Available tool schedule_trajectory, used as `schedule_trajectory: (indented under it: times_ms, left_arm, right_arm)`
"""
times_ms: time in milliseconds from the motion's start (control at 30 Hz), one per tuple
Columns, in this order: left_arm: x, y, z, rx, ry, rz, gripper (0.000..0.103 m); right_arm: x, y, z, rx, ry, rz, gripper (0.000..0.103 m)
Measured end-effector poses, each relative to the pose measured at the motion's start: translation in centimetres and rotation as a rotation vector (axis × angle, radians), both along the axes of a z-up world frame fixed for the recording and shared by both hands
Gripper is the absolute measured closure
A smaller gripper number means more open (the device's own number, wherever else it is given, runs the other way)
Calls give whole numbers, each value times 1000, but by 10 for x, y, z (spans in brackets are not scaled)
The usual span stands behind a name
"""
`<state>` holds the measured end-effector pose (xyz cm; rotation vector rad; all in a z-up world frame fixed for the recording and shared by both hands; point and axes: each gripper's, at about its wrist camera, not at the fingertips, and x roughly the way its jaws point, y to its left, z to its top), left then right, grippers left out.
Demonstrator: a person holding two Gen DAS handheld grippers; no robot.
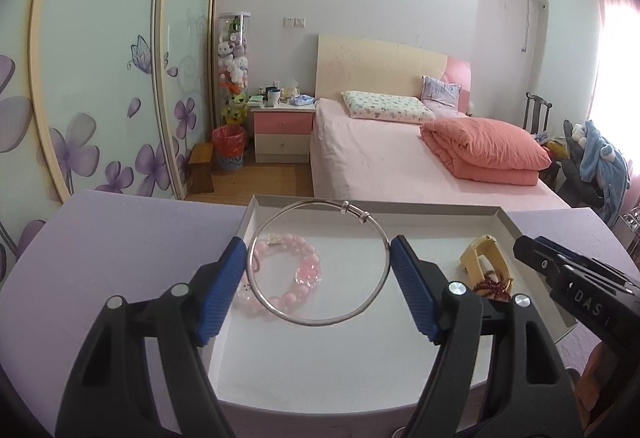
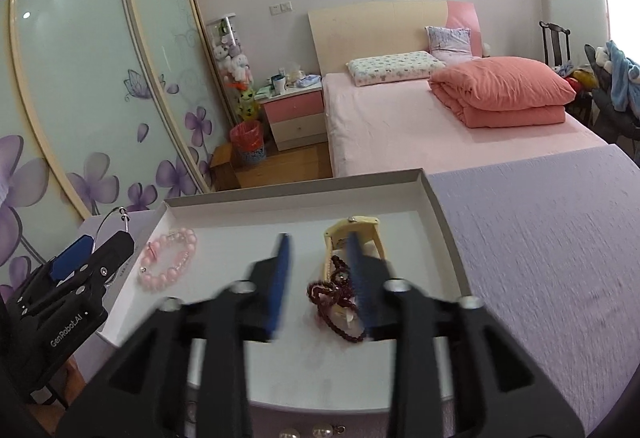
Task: Organize jewelry
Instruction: 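Carry the hoop and necklace into the tray and release both, then move the right tool toward the silver bangle on the bed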
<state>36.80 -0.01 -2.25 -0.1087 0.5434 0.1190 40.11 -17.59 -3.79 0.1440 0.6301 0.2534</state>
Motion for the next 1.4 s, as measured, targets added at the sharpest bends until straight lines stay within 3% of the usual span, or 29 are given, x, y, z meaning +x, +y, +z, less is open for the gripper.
schedule_trajectory:
  times_ms: [667, 967, 1167, 1400]
  left_arm:
    - [20, 0, -16, 8, 61, -1, 26]
    - [12, 6, -6, -16, 17, 19, 26]
    - [-14, 16, 7, -3, -47, 50, 26]
    - [-76, 27, 23, -1, -85, 66, 23]
  right_arm:
    - [5, -18, 9, 38, -20, -49, 63]
    - [1, -25, 14, 48, -46, -64, 63]
    - [-13, -30, 20, 40, -84, -69, 55]
    - [-50, -39, 23, 8, -97, -39, 45]
